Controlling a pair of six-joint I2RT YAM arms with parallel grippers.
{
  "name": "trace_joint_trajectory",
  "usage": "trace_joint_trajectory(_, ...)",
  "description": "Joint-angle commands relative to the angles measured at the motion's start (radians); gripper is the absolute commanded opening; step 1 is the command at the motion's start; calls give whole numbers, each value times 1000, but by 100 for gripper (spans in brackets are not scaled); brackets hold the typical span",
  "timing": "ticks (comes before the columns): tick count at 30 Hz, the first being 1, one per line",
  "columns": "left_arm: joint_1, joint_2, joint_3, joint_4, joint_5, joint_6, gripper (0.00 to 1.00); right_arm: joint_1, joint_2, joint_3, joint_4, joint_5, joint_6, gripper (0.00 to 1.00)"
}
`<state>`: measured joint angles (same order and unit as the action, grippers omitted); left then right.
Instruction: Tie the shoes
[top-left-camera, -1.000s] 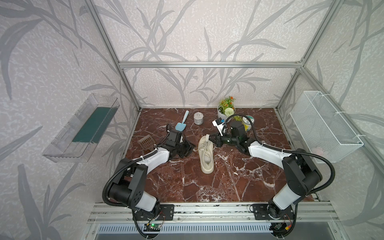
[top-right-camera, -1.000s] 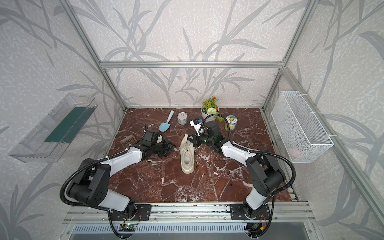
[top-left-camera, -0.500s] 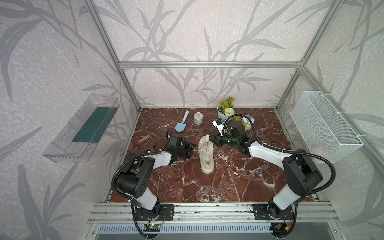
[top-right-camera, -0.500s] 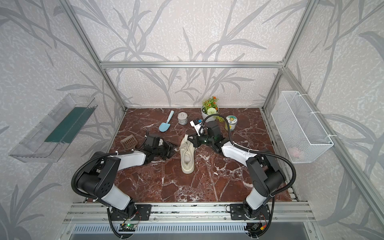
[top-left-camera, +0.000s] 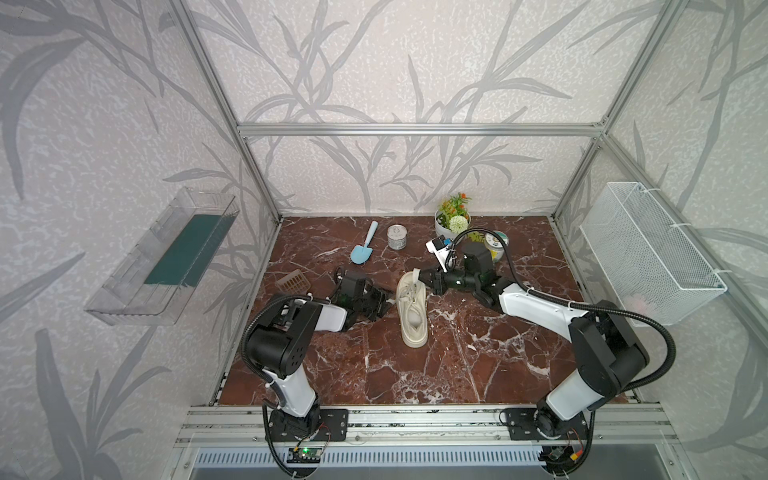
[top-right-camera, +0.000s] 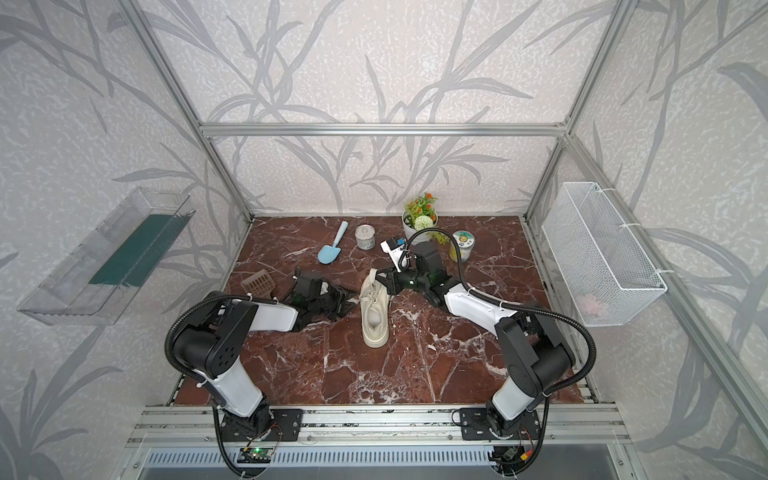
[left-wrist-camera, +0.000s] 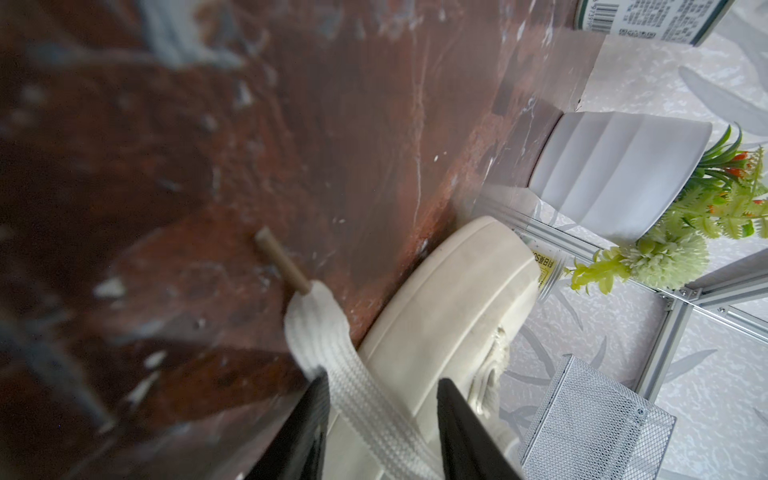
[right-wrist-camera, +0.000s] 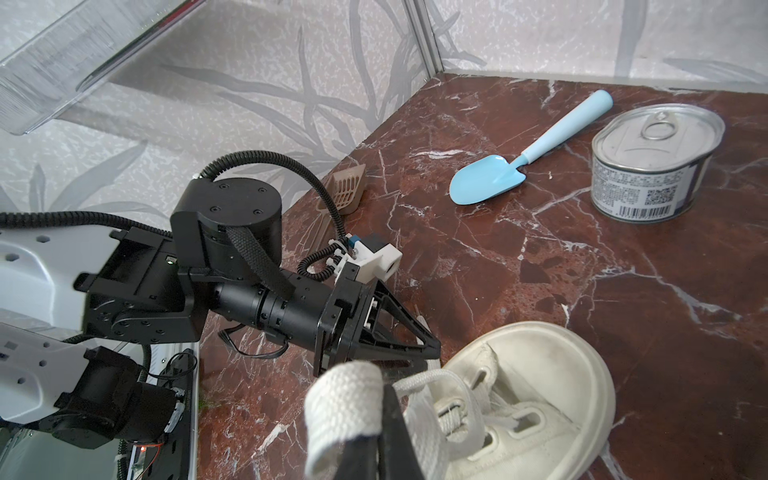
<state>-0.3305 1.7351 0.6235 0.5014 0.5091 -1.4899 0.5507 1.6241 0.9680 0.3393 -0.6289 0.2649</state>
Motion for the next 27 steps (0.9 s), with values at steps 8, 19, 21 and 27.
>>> trace_joint_trajectory(8,-7,-49,-65,2,-46,-38,45,-3,-24,-3,6,-4,9,0)
trace_joint_trajectory(19,-52,-74,-100,37,-61,-82,46,-2,-23,-5,1,-8,6,0)
trace_joint_trajectory(21,-60,-128,-109,-31,-92,-49,48,-2,-22,-6,3,-8,8,0)
trace_joint_trajectory(27,-59,-220,-128,-107,-116,-26,49,-2,-10,-11,18,-15,17,0)
